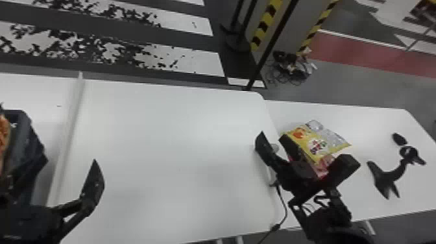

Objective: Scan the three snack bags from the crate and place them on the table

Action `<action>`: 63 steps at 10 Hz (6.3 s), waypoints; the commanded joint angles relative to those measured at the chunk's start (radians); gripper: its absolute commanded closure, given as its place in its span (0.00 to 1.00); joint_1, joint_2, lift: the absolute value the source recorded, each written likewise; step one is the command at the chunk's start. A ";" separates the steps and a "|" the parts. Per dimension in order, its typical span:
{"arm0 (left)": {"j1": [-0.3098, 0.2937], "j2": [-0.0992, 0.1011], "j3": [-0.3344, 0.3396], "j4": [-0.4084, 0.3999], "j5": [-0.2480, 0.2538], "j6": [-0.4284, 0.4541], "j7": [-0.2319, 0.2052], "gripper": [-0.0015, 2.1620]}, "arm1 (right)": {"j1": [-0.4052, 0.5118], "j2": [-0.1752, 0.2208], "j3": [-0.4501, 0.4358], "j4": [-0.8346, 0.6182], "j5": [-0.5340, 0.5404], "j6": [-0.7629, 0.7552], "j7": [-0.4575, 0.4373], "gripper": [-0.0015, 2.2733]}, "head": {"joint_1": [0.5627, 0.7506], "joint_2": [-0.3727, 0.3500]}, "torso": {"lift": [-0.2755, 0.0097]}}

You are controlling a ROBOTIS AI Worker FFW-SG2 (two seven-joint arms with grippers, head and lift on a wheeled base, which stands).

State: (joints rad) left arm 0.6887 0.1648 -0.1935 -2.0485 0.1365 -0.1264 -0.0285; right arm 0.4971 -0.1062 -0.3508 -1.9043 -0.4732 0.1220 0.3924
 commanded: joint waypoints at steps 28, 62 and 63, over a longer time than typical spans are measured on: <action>-0.025 -0.036 0.276 -0.056 0.114 0.264 0.101 0.51 | 0.143 0.056 0.217 0.064 0.120 -0.433 -0.027 0.06 | 0.70 0.57 | 0.75; -0.310 -0.139 0.100 -0.071 0.535 0.865 -0.390 0.91 | 0.072 0.049 0.092 -0.022 0.027 -0.215 -0.049 0.06 | 0.70 0.03 | 0.75; -0.351 -0.154 0.103 0.013 0.557 0.865 -0.430 0.91 | 0.077 0.049 0.084 -0.022 0.027 -0.212 -0.047 0.06 | 0.70 0.03 | 0.75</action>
State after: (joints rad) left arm 0.3649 0.0203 -0.0928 -2.0909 0.6781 0.7392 -0.4546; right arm 0.5707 -0.0563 -0.2622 -1.9264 -0.4463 -0.0923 0.3451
